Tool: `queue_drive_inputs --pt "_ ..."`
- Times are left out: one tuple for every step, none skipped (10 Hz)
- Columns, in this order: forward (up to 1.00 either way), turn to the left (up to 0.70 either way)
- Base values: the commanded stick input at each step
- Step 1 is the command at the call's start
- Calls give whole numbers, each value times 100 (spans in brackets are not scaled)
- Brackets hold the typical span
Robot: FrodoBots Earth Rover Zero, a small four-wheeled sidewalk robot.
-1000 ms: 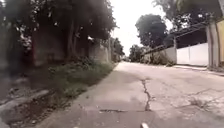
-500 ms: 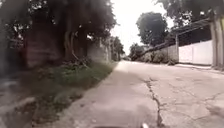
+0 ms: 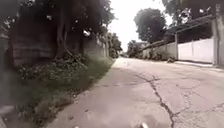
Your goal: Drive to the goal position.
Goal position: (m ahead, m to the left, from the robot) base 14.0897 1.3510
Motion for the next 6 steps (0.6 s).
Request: queue_drive_inputs --pt "70 0" --pt "70 0" --pt "70 0" --pt "70 0" --pt "70 0" --pt "70 0"
